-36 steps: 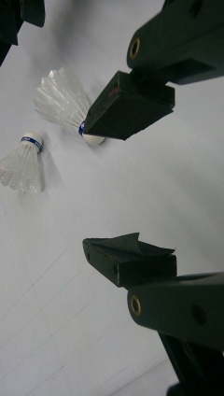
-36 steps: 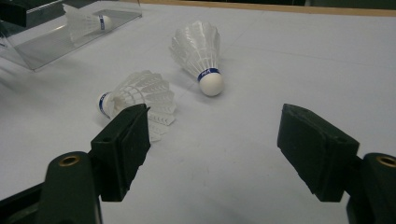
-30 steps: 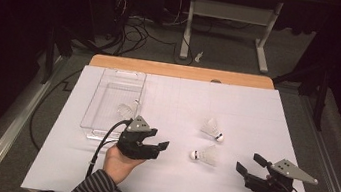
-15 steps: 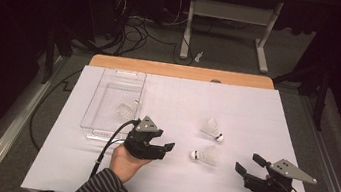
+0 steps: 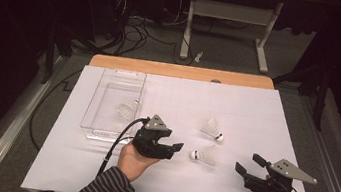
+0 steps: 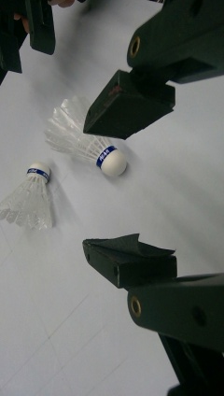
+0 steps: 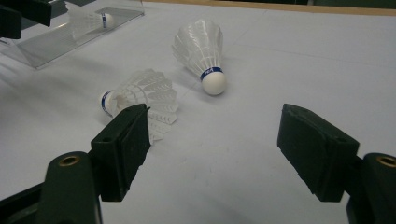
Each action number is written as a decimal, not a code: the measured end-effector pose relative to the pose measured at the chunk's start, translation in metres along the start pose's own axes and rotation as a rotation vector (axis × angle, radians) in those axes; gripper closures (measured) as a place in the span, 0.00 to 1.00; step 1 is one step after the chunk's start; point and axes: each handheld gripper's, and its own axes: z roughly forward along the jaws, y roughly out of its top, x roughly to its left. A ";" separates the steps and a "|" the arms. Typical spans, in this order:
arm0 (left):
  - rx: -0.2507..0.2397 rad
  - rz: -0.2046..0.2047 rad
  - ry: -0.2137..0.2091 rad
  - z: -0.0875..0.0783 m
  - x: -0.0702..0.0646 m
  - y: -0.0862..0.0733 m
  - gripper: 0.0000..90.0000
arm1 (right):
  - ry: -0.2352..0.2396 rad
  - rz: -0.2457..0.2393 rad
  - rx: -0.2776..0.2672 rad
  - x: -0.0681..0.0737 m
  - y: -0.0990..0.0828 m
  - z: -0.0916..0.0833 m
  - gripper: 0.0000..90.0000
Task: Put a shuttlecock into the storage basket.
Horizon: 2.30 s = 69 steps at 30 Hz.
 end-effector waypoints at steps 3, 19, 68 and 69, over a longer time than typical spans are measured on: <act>0.023 -0.002 -0.002 0.004 -0.003 0.000 0.43 | 0.002 -0.002 0.000 0.000 0.000 0.000 0.29; 0.093 0.003 -0.009 0.024 -0.014 -0.003 0.43 | 0.003 -0.001 0.000 0.000 0.000 0.000 0.29; 0.258 0.108 -0.015 0.056 -0.035 -0.011 0.37 | 0.003 -0.010 0.007 0.000 0.000 0.001 0.29; 0.263 0.111 -0.015 0.057 -0.035 -0.011 0.37 | 0.003 -0.009 0.008 0.000 0.000 0.001 0.29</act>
